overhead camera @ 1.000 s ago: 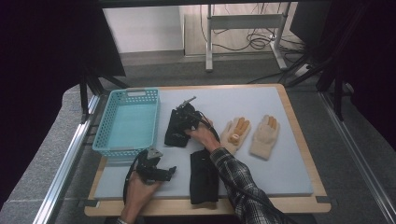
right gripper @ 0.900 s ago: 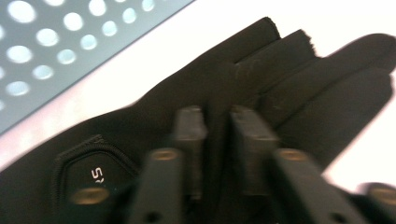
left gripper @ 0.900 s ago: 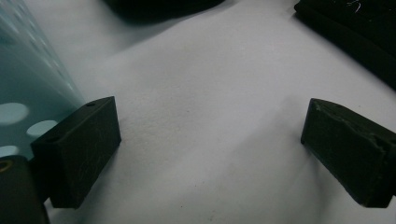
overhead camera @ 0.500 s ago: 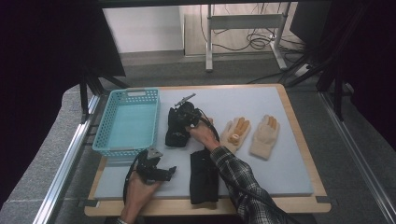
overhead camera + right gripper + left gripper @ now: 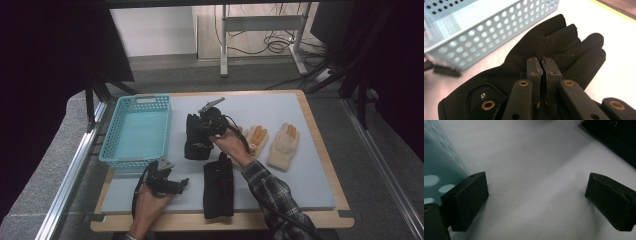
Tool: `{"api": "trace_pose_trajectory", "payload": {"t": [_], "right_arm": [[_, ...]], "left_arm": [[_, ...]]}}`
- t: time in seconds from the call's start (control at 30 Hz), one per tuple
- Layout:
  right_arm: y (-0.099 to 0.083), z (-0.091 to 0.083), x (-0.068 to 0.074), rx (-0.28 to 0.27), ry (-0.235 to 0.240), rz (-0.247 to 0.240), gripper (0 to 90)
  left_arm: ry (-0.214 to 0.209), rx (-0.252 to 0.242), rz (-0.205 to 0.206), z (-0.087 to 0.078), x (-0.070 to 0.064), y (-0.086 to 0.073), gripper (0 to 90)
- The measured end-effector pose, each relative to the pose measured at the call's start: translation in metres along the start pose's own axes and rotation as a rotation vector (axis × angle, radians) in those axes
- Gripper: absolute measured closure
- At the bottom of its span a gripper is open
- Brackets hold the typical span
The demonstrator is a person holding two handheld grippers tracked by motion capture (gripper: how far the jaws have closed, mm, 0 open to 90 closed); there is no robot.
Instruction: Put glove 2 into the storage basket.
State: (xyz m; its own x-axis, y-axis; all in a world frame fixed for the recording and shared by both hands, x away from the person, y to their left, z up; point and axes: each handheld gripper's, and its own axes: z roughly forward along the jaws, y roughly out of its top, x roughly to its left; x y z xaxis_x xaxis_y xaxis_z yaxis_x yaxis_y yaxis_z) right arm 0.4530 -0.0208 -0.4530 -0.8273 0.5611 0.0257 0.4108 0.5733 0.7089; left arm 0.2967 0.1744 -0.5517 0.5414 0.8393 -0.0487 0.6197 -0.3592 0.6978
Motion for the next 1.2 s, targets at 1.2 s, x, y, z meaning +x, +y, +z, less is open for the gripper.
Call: {"api": "trace_pose_trajectory", "payload": {"t": [1.2], "right_arm": [[-0.14,-0.066,0.085,0.027,0.001,0.025,64.3]], "left_arm": [[0.0,-0.007,-0.008,0.0,-0.001,0.0,4.9]]}}
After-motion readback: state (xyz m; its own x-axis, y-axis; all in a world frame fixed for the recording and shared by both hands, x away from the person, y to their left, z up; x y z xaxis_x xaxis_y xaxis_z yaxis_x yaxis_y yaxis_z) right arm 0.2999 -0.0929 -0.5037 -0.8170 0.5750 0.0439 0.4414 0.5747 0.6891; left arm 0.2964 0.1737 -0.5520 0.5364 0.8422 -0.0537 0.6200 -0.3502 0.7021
